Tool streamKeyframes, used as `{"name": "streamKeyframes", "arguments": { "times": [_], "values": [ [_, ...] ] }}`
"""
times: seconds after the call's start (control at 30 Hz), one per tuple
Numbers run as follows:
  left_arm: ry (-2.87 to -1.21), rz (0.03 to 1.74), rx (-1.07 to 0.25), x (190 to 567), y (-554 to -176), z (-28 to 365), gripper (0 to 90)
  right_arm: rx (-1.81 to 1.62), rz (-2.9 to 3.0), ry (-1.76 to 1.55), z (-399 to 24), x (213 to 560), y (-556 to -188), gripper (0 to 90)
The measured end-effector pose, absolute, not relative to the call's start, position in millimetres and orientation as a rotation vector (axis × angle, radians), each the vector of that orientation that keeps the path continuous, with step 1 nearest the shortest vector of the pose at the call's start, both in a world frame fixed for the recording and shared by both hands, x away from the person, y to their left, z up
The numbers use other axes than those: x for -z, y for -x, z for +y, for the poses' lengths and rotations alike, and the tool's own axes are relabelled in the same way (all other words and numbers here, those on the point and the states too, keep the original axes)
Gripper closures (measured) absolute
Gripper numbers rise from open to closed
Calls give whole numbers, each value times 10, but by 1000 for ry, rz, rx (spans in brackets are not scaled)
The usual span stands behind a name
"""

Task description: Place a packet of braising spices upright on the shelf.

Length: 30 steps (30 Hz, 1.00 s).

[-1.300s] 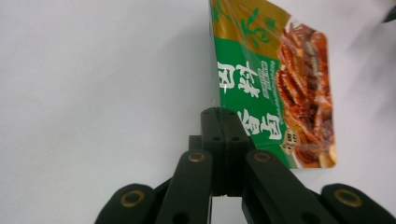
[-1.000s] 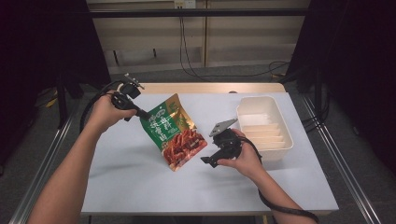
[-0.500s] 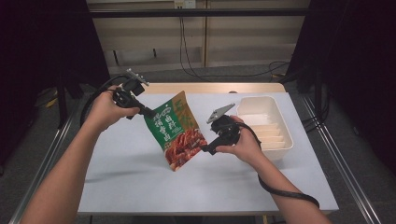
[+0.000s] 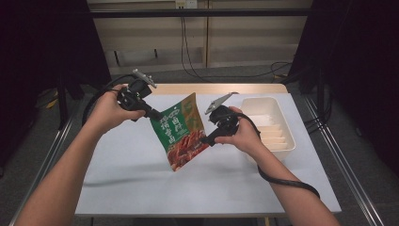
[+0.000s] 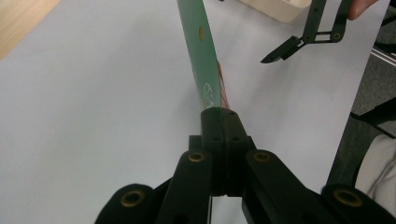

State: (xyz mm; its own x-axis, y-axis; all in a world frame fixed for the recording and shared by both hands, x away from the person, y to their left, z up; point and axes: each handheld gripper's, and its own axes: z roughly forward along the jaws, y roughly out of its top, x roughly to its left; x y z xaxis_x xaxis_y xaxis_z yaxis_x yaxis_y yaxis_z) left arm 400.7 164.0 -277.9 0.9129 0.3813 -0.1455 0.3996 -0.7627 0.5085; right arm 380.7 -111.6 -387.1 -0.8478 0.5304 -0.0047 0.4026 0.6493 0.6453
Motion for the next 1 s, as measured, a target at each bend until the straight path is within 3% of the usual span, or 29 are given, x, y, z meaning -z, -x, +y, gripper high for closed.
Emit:
{"name": "streamKeyframes", "arguments": {
  "times": [0.3,1.0],
  "values": [
    [-2540,478,53,2733,-3941,1581,900,-982,2662,-759,-1084,3685,-3899,44],
    [-2510,474,79,2735,-3910,1557,900,-999,2698,-677,-882,3450,-4182,92]
  ]
}}
